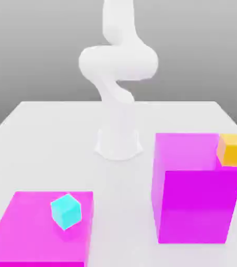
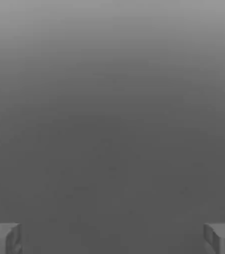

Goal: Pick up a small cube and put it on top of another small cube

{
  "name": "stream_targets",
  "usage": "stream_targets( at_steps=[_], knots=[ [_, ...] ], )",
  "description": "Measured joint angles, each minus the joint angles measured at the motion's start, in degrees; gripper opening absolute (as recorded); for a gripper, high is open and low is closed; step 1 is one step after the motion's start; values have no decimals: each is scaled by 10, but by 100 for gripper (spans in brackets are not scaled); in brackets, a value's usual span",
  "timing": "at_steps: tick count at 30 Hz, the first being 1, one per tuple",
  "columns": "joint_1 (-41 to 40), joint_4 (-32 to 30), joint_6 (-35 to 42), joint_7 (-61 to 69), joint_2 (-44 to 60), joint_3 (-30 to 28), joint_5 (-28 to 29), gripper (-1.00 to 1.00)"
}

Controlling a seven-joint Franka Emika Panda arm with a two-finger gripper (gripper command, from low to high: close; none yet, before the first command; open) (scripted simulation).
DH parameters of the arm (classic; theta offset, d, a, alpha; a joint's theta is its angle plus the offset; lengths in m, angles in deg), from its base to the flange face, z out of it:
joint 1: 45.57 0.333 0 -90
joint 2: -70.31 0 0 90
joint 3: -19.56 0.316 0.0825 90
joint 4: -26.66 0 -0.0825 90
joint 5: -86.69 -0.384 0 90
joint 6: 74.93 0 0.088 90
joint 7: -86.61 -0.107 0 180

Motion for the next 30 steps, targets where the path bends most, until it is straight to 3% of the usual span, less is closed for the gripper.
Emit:
stream_targets(
  at_steps=[15, 30],
  knots=[
    [-77, 64, -53, -83, 315, -60, -13, 0],
    [-174, 128, -100, -119, 631, -103, -96, 0]
  ],
)
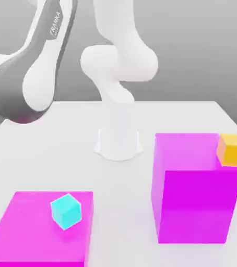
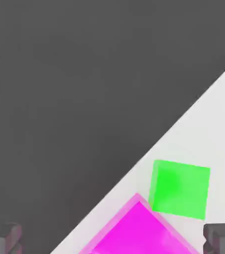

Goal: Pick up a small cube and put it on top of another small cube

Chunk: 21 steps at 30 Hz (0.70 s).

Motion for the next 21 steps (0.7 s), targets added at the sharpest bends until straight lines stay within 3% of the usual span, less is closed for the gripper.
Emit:
stream_targets(
  at_steps=[6, 7, 14, 18, 21],
  knots=[
    [-34, 27, -58, 8, 125, 14, -37, 0],
    [-36, 29, -68, 10, 138, 17, -41, -100],
    [-36, 29, -67, 11, 137, 16, -42, -100],
    [-20, 13, -13, 0, 66, 2, -22, -100],
    [22, -5, 26, 19, 4, 32, 0, -100]
  ],
)
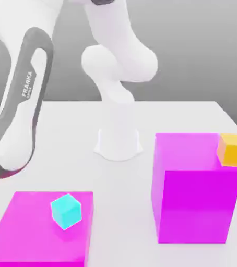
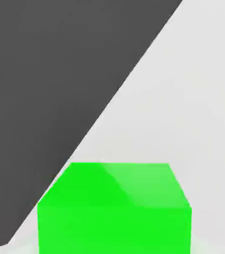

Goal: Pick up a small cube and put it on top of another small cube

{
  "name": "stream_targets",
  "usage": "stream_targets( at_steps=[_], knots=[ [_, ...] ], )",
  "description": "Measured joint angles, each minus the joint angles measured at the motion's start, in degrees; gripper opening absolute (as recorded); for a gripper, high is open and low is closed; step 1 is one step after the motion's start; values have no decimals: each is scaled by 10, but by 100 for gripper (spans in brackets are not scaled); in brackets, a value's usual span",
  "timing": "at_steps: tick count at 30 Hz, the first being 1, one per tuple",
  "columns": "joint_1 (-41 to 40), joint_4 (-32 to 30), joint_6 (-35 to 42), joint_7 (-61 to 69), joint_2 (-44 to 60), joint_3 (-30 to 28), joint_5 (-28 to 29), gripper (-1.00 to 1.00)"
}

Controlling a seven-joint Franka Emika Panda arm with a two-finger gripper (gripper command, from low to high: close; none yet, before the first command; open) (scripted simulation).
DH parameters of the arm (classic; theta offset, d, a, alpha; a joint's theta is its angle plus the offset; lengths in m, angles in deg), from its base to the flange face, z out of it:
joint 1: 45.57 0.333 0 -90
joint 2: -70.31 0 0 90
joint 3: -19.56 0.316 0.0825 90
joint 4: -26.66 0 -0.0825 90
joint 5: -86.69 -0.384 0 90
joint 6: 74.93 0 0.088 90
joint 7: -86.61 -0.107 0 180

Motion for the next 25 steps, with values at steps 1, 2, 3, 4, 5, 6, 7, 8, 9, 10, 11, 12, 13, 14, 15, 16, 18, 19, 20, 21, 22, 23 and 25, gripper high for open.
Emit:
stream_targets(
  at_steps=[1, 2, 3, 4, 5, 6, 7, 8, 9, 10, 11, 12, 13, 14, 15, 16, 18, 19, 20, 21, 22, 23, 25],
  knots=[
    [13, -6, 12, 8, -19, 12, 6, -100],
    [26, -12, 23, 16, -38, 23, 12, -100],
    [39, -19, 34, 24, -57, 35, 17, -100],
    [51, -25, 45, 33, -75, 47, 21, -100],
    [64, -31, 56, 42, -94, 60, 25, -100],
    [76, -37, 67, 51, -112, 72, 28, -100],
    [87, -44, 78, 60, -131, 85, 31, -100],
    [101, -50, 90, 71, -149, 98, 33, -100],
    [123, -57, 102, 81, -168, 111, 35, -100],
    [151, -63, 116, 94, -189, 124, 36, -100],
    [179, -70, 133, 109, -214, 139, 38, -100],
    [209, -77, 153, 127, -242, 152, 40, -100],
    [235, -84, 171, 143, -268, 163, 41, -100],
    [250, -90, 187, 157, -291, 172, 43, -100],
    [263, -97, 202, 171, -313, 182, 44, -100],
    [277, -103, 217, 185, -334, 193, 44, -100],
    [307, -117, 242, 212, -375, 217, 43, -100],
    [314, -128, 235, 217, -379, 224, 44, -100],
    [317, -141, 219, 220, -377, 229, 44, -100],
    [319, -156, 199, 220, -371, 232, 45, -100],
    [319, -171, 177, 220, -363, 235, 46, -100],
    [319, -180, 163, 220, -359, 237, 47, 100],
    [319, -180, 163, 220, -359, 237, 47, 100]
  ],
)
